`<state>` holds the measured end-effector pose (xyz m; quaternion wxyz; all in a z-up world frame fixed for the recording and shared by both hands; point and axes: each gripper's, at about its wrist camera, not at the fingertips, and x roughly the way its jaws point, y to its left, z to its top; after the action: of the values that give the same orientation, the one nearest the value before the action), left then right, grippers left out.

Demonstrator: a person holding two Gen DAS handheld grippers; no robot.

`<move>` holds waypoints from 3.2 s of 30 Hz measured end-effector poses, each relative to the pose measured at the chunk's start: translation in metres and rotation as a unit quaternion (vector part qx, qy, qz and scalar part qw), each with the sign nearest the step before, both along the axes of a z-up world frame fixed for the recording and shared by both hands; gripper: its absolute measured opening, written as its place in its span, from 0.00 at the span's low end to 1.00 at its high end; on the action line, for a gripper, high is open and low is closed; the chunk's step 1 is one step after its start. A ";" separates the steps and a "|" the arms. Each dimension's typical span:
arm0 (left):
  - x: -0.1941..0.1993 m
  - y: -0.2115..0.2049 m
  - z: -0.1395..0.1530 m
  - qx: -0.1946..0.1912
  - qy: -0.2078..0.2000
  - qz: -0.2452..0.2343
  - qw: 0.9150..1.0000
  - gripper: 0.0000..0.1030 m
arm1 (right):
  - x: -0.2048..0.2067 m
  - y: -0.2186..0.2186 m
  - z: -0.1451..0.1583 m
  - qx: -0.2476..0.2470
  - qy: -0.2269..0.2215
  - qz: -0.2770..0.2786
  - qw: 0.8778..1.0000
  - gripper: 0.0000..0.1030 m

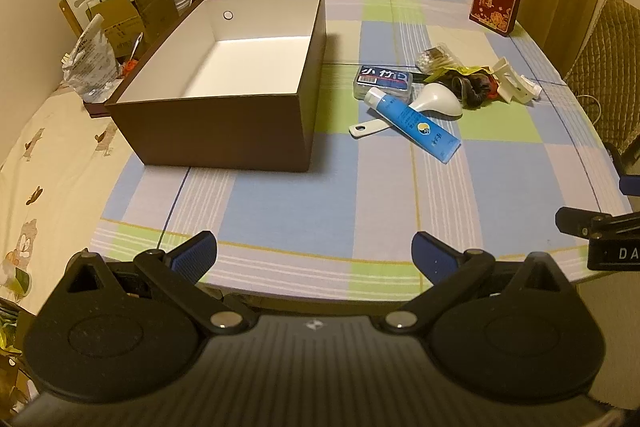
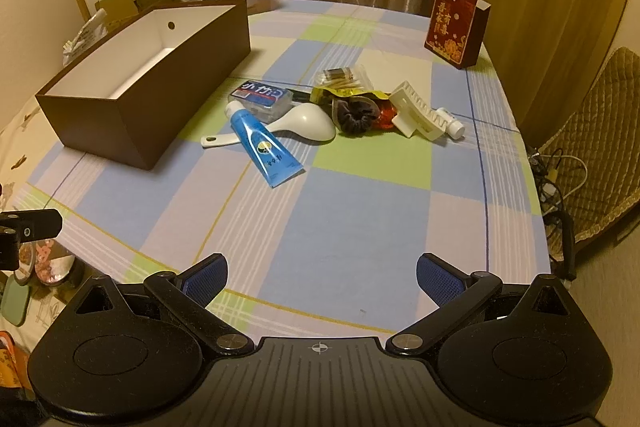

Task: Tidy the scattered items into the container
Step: 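Move both tools toward the scattered items beside the box, then grasp the blue tube with the left tool while the right tool grasps the white hair clip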

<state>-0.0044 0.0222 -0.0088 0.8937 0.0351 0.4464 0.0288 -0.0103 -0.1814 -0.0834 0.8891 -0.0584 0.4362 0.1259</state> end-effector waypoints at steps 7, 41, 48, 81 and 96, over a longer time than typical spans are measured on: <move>0.005 -0.002 -0.001 -0.009 0.004 -0.003 1.000 0.99 | 0.007 -0.004 0.000 0.001 -0.002 0.006 1.000 1.00; 0.113 -0.074 -0.044 -0.056 0.035 0.026 0.997 0.93 | 0.153 -0.105 -0.033 0.060 0.020 0.146 0.987 1.00; 0.135 -0.085 -0.061 -0.081 0.048 0.030 0.995 0.86 | 0.177 -0.125 -0.050 0.044 0.005 0.177 0.983 1.00; 0.243 -0.083 -0.117 -0.070 0.027 0.128 0.989 0.42 | 0.277 -0.137 -0.062 0.026 -0.023 0.250 0.968 0.81; 0.199 -0.070 -0.119 -0.088 0.063 0.095 0.990 0.29 | 0.270 -0.132 -0.064 0.035 -0.018 0.278 0.960 0.81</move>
<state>0.1950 -0.0480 -0.1278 0.8568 -0.0843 0.5036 0.0717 0.2601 -0.3131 -0.1469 0.8281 -0.1484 0.3818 0.3827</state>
